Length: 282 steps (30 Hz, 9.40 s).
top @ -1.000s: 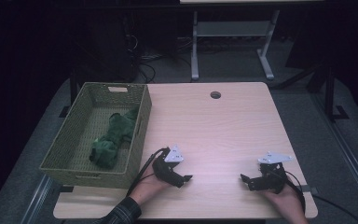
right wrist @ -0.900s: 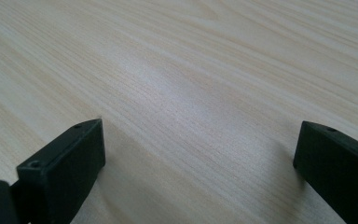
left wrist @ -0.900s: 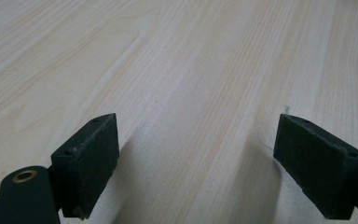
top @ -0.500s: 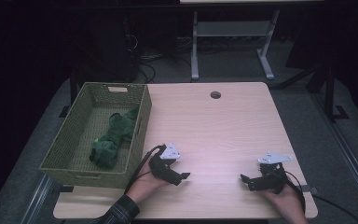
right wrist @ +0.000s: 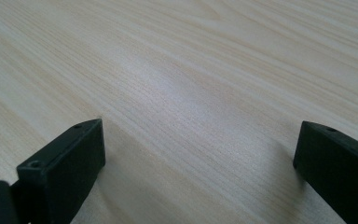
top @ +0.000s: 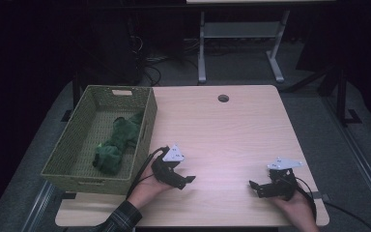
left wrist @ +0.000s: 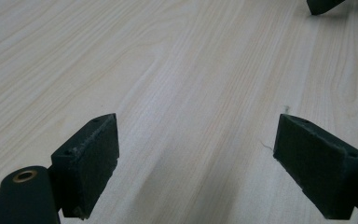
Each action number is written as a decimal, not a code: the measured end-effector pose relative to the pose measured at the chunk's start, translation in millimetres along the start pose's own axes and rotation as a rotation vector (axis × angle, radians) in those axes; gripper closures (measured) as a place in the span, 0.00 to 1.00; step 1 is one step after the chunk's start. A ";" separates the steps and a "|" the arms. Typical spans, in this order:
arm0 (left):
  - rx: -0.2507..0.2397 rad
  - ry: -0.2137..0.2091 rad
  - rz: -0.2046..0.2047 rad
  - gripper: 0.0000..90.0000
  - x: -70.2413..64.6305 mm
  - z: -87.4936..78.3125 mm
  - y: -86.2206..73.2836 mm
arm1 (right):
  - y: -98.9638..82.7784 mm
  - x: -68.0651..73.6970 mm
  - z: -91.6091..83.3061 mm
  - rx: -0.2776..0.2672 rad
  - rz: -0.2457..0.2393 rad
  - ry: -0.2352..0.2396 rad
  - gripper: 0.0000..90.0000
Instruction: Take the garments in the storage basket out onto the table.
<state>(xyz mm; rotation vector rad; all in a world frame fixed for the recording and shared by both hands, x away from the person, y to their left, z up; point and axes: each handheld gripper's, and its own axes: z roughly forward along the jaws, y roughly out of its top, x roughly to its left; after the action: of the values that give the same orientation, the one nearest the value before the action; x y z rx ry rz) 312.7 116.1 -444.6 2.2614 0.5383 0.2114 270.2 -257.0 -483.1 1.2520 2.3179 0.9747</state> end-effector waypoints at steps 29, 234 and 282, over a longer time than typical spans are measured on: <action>-0.010 0.007 -0.006 0.15 2.4 -21.9 22.0 | 0.1 0.1 -0.1 0.001 0.001 0.001 0.02; 0.264 0.237 -0.367 0.94 160.8 -135.5 -45.6 | -0.6 0.3 -0.6 -0.002 0.004 -0.004 0.02; -0.014 0.205 -0.378 0.96 140.5 -249.8 24.9 | -0.6 0.4 -0.5 -0.002 0.005 -0.004 0.02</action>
<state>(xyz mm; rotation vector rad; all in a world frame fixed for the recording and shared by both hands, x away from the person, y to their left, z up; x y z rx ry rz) 367.7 329.4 -259.6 2.0887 1.0540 0.2541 269.3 -257.1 -483.2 1.2579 2.3114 0.9748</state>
